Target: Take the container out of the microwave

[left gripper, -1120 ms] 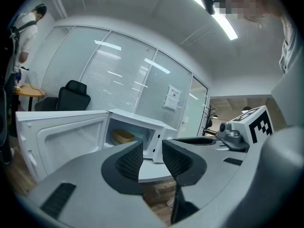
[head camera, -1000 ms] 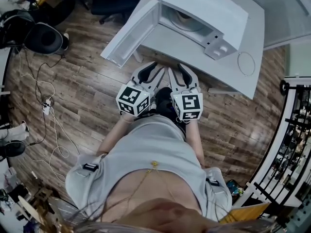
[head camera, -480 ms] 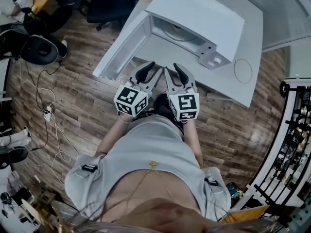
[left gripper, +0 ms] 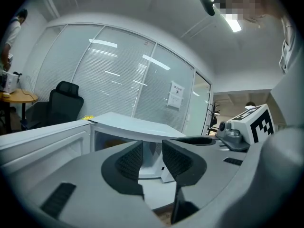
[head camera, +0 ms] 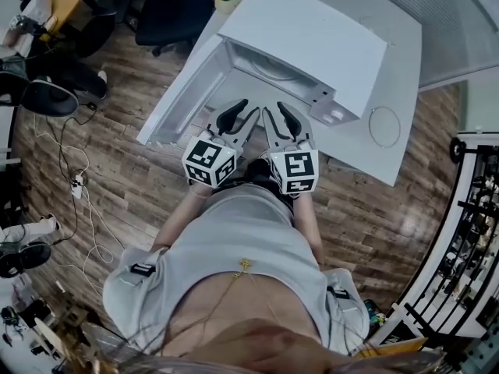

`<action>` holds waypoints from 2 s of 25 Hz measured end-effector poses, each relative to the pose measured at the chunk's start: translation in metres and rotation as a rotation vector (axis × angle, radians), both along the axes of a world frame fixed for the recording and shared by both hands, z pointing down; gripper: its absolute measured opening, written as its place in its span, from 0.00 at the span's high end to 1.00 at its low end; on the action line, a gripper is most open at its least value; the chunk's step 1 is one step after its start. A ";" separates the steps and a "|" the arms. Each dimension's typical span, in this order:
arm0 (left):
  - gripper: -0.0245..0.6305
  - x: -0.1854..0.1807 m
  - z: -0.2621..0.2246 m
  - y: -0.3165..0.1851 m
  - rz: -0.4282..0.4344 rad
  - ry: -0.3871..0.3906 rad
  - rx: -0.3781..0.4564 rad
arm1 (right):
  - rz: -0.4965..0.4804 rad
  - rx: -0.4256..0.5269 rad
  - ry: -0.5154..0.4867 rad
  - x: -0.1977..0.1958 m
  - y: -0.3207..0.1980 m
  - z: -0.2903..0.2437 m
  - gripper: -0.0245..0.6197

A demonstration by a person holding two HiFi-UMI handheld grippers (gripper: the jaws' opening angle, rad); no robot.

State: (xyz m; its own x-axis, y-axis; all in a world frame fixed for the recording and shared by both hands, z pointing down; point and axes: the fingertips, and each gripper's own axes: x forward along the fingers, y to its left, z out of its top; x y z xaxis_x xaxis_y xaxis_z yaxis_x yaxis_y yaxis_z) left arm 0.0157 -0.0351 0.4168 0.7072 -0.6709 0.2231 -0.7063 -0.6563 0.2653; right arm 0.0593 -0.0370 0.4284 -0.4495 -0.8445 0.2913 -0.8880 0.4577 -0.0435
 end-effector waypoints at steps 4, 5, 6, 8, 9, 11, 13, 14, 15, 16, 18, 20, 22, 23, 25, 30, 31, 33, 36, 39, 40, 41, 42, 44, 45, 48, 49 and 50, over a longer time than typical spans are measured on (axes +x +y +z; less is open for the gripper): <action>0.77 0.015 0.001 -0.015 -0.003 -0.008 0.004 | -0.006 0.006 -0.002 0.013 -0.016 0.000 0.76; 0.77 0.018 0.001 -0.018 -0.005 -0.008 0.005 | -0.008 0.007 -0.002 0.016 -0.019 0.000 0.76; 0.77 0.022 0.001 -0.021 -0.006 -0.007 0.006 | -0.011 0.007 -0.002 0.019 -0.021 -0.001 0.76; 0.77 0.028 0.001 -0.026 -0.009 -0.004 0.011 | -0.015 0.010 0.000 0.026 -0.026 -0.001 0.76; 0.77 0.030 0.002 -0.028 -0.011 -0.002 0.013 | -0.016 0.012 0.000 0.029 -0.028 0.000 0.76; 0.77 0.034 0.004 -0.033 -0.016 -0.005 0.013 | -0.016 0.015 0.000 0.035 -0.032 0.001 0.76; 0.77 0.037 0.006 -0.039 -0.019 -0.019 0.013 | -0.008 0.016 -0.002 0.042 -0.035 0.002 0.76; 0.77 0.039 0.006 -0.041 -0.018 -0.023 0.013 | 0.000 0.016 -0.002 0.046 -0.036 0.003 0.76; 0.77 0.042 0.006 -0.043 -0.014 -0.023 0.015 | 0.007 0.015 -0.002 0.050 -0.038 0.003 0.76; 0.77 0.044 0.005 -0.045 -0.010 -0.021 0.016 | 0.014 0.013 -0.002 0.053 -0.039 0.004 0.76; 0.77 0.049 0.005 -0.047 0.002 -0.018 0.017 | 0.024 0.006 0.003 0.058 -0.039 0.006 0.76; 0.77 0.053 0.005 -0.050 0.012 -0.013 0.016 | 0.029 0.004 0.011 0.062 -0.041 0.007 0.76; 0.77 0.055 0.007 -0.055 0.017 -0.009 0.015 | 0.035 0.007 0.016 0.064 -0.045 0.007 0.76; 0.77 0.055 0.008 -0.057 0.021 -0.008 0.013 | 0.040 0.007 0.017 0.065 -0.047 0.007 0.76; 0.77 0.055 0.011 -0.061 0.034 -0.009 0.008 | 0.054 0.003 0.014 0.065 -0.050 0.010 0.76; 0.77 0.053 0.009 -0.073 0.086 0.000 0.012 | 0.104 -0.006 0.012 0.062 -0.058 0.012 0.76; 0.77 0.052 0.009 -0.076 0.095 0.004 0.012 | 0.113 -0.006 0.013 0.061 -0.062 0.012 0.76; 0.77 0.050 0.008 -0.082 0.118 0.005 0.011 | 0.133 -0.004 0.015 0.059 -0.068 0.010 0.76; 0.77 0.047 0.009 -0.089 0.158 0.001 0.007 | 0.164 0.000 0.015 0.054 -0.078 0.008 0.76; 0.77 0.040 0.009 -0.097 0.192 0.000 0.004 | 0.198 0.001 0.011 0.048 -0.085 0.007 0.76; 0.77 0.038 0.009 -0.100 0.204 0.000 0.003 | 0.211 -0.001 0.009 0.046 -0.087 0.007 0.76; 0.77 0.036 0.009 -0.102 0.215 -0.001 0.002 | 0.224 -0.003 0.008 0.044 -0.088 0.007 0.76; 0.77 0.033 0.009 -0.104 0.226 -0.001 0.001 | 0.236 -0.006 0.008 0.042 -0.089 0.007 0.76; 0.77 0.030 0.009 -0.109 0.246 0.000 0.000 | 0.256 -0.013 0.013 0.038 -0.092 0.008 0.76; 0.77 0.028 0.009 -0.111 0.256 0.001 -0.001 | 0.265 -0.014 0.014 0.037 -0.093 0.008 0.76; 0.77 0.025 0.010 -0.113 0.286 0.008 -0.005 | 0.295 -0.008 0.012 0.033 -0.096 0.008 0.75; 0.77 0.024 0.010 -0.114 0.295 0.011 -0.005 | 0.305 -0.005 0.012 0.032 -0.097 0.007 0.75; 0.77 0.023 0.010 -0.114 0.303 0.012 -0.005 | 0.314 -0.004 0.013 0.031 -0.097 0.007 0.75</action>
State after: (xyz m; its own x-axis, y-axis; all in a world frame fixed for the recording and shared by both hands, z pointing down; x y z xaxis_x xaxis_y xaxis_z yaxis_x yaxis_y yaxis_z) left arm 0.0386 -0.1492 0.4264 0.8775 -0.4281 0.2162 -0.4756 -0.8351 0.2764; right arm 0.0905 -0.1340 0.4358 -0.1633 -0.9403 0.2986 -0.9864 0.1609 -0.0326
